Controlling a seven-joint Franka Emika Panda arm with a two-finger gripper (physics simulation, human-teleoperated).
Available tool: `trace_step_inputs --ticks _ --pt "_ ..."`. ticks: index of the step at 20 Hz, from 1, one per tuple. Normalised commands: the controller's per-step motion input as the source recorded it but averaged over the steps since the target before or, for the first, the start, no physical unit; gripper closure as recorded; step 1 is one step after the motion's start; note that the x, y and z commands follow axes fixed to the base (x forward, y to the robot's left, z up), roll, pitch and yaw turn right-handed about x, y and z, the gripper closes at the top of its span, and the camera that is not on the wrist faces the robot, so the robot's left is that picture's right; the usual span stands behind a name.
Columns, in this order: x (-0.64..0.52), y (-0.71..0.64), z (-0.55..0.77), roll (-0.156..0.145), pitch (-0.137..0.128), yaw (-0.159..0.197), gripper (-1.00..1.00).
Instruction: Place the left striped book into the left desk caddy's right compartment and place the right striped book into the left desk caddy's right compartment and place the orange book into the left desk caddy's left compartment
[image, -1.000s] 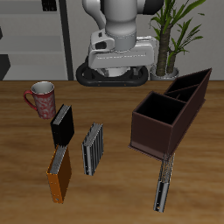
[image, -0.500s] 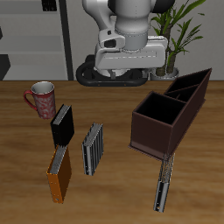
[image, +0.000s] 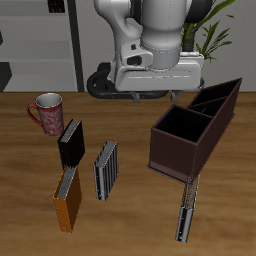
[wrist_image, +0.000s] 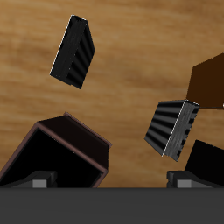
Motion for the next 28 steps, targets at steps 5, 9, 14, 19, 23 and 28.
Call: trace_step_inputs --ticks 5,9,14,19,23,28 --pt "0.34 0.17 0.1 -0.002 -0.01 -0.016 -1.0" --pt "0.41 0.14 0.12 -0.025 -0.018 -0.044 -1.0" --pt "0.32 0.1 -0.03 -0.004 -0.007 0.015 -1.0" --pt "0.25 0.09 0.13 -0.006 -0.049 -0.018 -1.0" --pt "0.31 0.17 -0.07 0.004 -0.02 0.007 -1.0" --pt "0.25 0.07 -0.08 -0.019 -0.006 -0.047 -1.0"
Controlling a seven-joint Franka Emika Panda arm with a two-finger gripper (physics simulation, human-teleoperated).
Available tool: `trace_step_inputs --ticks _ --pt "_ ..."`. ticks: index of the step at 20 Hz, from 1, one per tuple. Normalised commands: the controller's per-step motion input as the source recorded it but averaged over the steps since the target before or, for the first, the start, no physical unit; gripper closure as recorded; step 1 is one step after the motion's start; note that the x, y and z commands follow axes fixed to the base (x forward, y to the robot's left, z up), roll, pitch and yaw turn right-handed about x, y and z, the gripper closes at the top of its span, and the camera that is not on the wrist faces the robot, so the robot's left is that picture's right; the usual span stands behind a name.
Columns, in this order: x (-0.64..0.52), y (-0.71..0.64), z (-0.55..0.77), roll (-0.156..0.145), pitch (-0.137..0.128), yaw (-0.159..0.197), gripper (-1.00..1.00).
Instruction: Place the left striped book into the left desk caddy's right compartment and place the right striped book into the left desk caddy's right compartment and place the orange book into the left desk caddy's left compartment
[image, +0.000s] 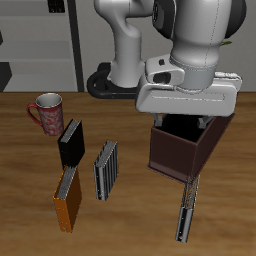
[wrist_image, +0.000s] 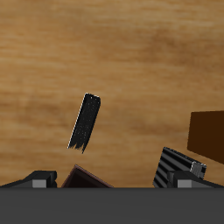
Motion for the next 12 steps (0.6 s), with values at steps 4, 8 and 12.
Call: trace_step_inputs --ticks 4,8,12 --pt "0.35 0.04 -0.2 -0.002 -0.018 -0.024 -1.0" --pt "0.2 0.02 -0.22 -0.001 -0.001 -0.018 -1.0" --pt "0.2 -0.02 -0.26 -0.02 0.014 -0.018 -1.0"
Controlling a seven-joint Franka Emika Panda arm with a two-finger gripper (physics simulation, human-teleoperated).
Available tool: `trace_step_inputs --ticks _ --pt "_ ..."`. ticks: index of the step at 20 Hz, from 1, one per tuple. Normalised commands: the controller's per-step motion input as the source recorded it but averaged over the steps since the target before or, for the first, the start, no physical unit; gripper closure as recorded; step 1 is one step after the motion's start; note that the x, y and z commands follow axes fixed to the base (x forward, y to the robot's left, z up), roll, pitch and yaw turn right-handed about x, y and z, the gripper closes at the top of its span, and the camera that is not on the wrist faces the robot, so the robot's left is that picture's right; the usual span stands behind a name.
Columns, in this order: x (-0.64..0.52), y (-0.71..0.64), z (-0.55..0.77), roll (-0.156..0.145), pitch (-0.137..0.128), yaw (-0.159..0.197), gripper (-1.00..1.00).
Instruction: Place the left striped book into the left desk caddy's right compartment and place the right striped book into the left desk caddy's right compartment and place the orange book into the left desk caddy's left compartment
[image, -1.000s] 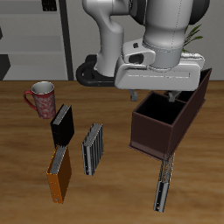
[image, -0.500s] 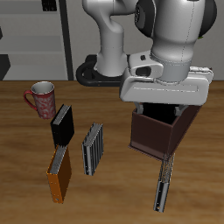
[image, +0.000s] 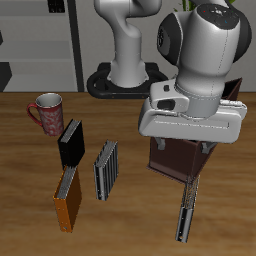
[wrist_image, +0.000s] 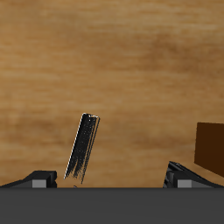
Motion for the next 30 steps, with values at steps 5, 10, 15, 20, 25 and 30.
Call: trace_step_inputs --ticks 5,10,15,20,25,30 --pt "0.08 0.04 -0.14 0.027 -0.015 -0.012 -1.0" --pt "0.09 0.12 -0.08 0.033 -0.031 -0.014 -1.0" --pt "0.09 0.14 -0.15 0.021 0.01 -0.027 -1.0" --pt "0.13 0.13 -0.21 0.017 0.019 -0.014 -1.0" --pt "0.04 0.12 -0.2 0.016 0.008 -0.012 -1.0" --pt "0.04 0.04 -0.44 0.03 0.033 -0.012 -1.0"
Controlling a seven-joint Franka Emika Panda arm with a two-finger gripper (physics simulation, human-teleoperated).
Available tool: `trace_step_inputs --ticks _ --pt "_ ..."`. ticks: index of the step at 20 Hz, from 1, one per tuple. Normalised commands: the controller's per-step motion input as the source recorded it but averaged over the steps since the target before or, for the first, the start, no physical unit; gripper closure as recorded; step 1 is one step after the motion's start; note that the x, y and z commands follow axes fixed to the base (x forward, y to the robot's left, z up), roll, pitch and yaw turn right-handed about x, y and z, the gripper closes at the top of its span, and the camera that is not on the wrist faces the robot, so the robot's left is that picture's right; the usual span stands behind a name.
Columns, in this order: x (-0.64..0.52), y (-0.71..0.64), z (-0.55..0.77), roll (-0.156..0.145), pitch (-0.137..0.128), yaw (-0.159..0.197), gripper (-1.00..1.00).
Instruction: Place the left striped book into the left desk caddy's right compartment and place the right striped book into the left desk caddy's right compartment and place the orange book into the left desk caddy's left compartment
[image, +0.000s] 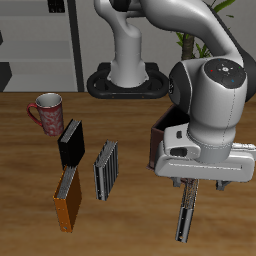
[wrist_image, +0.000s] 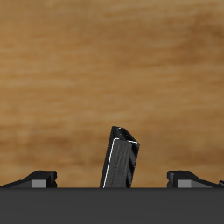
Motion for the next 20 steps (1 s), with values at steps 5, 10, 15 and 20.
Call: trace_step_inputs --ticks 5,10,15,20 --pt "0.02 -0.02 -0.36 0.0 0.038 -0.03 -1.0" --pt "-0.01 -0.05 -0.22 0.0 0.008 -0.023 -1.0" --pt "-0.03 -0.09 -0.3 0.006 0.018 0.0 1.0" --pt "-0.03 -0.05 -0.23 0.01 0.015 -0.002 1.0"
